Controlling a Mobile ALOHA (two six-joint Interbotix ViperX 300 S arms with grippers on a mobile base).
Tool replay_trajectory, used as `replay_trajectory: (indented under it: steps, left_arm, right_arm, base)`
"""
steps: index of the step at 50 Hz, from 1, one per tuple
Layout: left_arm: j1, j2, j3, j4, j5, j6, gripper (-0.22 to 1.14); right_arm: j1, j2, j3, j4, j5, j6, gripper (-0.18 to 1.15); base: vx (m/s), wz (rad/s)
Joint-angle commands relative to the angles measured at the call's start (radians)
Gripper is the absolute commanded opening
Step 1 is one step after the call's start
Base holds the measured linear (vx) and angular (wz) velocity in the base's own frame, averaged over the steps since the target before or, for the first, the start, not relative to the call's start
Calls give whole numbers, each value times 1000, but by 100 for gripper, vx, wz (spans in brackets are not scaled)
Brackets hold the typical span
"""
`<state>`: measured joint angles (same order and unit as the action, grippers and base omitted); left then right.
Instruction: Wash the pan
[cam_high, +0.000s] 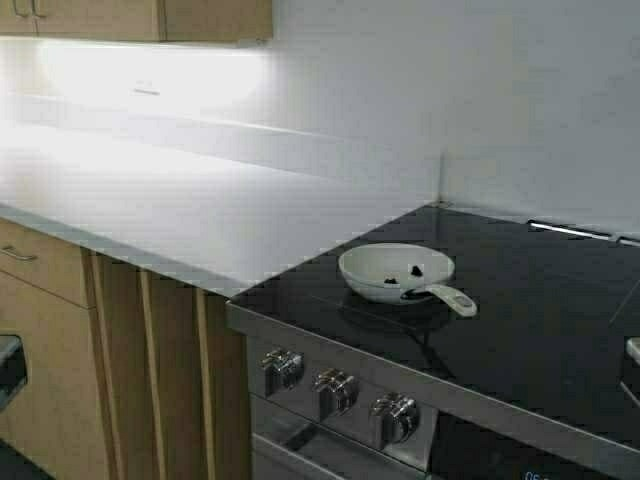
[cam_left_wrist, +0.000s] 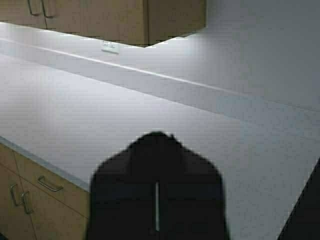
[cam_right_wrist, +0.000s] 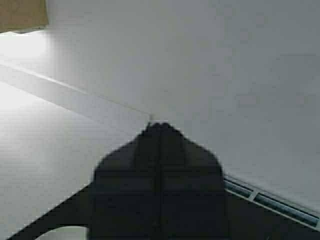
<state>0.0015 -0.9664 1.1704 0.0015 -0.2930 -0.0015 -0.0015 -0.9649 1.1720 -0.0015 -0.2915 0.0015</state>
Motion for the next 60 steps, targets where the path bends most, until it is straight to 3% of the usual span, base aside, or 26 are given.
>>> replay_trajectory:
  steps: [1,6,15,17,25,34,48,60]
  left_arm:
    - [11,-2,18,-3,17,-51,-1]
    - [11,0,12,8,17,-107,30]
    - [-11,23,5,26,23,-209,98]
    - [-35,35,3,26,34,-258,107]
    - [-186,141,-6,28,12,-431,101]
    - [-322,353,0,26,-161,-515,101]
    - [-440,772,-29,31,-488,-712,101]
    - [-535,1206,-190,114,-750,-953,101]
  right_arm:
    - [-6,8,11,3,-3,3,6]
    - [-6,-3,12,-2,-3,-2,9]
    - [-6,-8,15,-12,-3,-6,7]
    - [-6,-6,15,-12,-3,-5,7]
    - [-6,-6,15,-12,-3,2,7]
    - [-6,-6,15,-12,8,-2,7]
    - [-6,2,15,-12,9,-2,7]
    - [-6,3,17,-12,9,-2,7]
  base:
    - [0,0]
    - [0,-1]
    - [0,0]
    - [0,0]
    - [0,0]
    - [0,0]
    - [0,0]
    - [0,0]
